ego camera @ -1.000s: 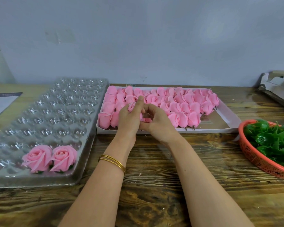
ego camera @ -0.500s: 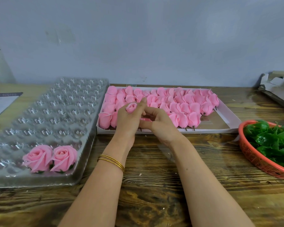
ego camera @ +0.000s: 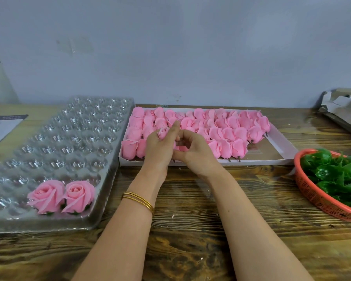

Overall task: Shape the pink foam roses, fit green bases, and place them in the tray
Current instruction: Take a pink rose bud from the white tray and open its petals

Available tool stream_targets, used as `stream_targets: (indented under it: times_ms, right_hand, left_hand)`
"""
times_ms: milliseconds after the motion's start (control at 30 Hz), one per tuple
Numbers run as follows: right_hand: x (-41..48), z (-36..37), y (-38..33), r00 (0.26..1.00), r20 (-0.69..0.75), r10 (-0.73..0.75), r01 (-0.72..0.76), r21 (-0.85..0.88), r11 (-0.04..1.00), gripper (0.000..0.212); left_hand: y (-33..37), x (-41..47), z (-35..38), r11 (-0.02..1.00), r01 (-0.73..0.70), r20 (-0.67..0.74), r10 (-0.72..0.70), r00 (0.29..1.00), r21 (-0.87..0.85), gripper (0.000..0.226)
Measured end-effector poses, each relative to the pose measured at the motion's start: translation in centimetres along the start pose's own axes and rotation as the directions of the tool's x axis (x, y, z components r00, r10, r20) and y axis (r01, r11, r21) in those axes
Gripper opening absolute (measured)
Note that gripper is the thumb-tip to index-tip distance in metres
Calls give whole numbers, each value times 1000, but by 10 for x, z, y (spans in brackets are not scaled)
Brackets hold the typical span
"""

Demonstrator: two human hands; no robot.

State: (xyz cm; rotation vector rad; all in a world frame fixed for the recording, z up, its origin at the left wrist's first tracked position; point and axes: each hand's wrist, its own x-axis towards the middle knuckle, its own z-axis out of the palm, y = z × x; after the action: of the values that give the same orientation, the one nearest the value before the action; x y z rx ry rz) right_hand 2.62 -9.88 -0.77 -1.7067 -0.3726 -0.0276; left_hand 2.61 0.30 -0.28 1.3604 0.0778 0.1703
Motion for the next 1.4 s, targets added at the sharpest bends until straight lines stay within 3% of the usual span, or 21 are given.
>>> stream_targets:
  times_ms: [267,400,700,1033,1233,1400]
  right_hand:
    - [-3,-1,-4,994,106,4,-13,78,997,27]
    - [-3,-1,-4,996,90,15,-21,70,997,26]
    - [0,-1,0,1000,9,-4,4,17,1000,32]
    - [0,-2,1,999,37,8,-8,-4,1000,45]
    - [1,0,-1,993,-108,57,-41,143,989,40]
    - [3,-1,-3,982,-170,86,-46,228,973,35]
  left_hand:
    - [1,-1,-3,998,-59,37,58,998,37,41]
    - [-1,1,-3,997,-69,15,69,998,42,47]
    - [-2,2,-2,999,-39,-5,39,999,-14,29]
    - [-1,0,-3,996,-85,45,85,995,6,16]
    - [-2,1,-3,989,-138,0,139,990,44,16]
    - [-4,0,-3,950,-246,11,249,968,193,23]
